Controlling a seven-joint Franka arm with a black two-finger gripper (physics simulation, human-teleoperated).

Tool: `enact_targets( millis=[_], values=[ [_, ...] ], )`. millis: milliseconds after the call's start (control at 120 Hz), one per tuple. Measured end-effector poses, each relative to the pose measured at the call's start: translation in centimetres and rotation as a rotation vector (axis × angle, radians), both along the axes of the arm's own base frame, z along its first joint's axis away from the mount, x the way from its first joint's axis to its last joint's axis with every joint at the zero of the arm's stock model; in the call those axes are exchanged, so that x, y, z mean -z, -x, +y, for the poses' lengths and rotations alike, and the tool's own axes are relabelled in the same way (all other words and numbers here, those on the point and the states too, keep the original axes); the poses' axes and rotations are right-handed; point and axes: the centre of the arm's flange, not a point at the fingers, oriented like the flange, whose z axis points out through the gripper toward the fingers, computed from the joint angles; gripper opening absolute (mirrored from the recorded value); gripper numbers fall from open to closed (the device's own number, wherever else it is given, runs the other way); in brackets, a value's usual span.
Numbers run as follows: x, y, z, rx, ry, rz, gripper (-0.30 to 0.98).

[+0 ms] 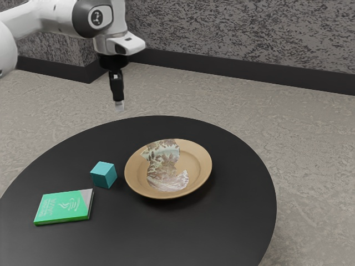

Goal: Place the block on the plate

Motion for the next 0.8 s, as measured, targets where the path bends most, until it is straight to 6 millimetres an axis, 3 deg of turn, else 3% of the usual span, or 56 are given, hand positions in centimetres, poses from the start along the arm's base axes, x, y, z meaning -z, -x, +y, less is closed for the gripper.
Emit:
enact_targets(
  millis=[225,500,600,683,800],
  values=[
    [1.1,-0.3,-0.5,0.003,-0.016,-0.001,0.68],
    [2.0,-0.4,1.0,-0.036,-0.021,0.007,0.69],
    [3.5,-0.3,3.2,-0.060,-0.014,0.032,0.69],
    [5.8,-0.1,5.5,-0.071,-0.002,0.057,0.69],
    [9.2,0.7,6.9,-0.043,0.018,0.086,0.69]
  ],
)
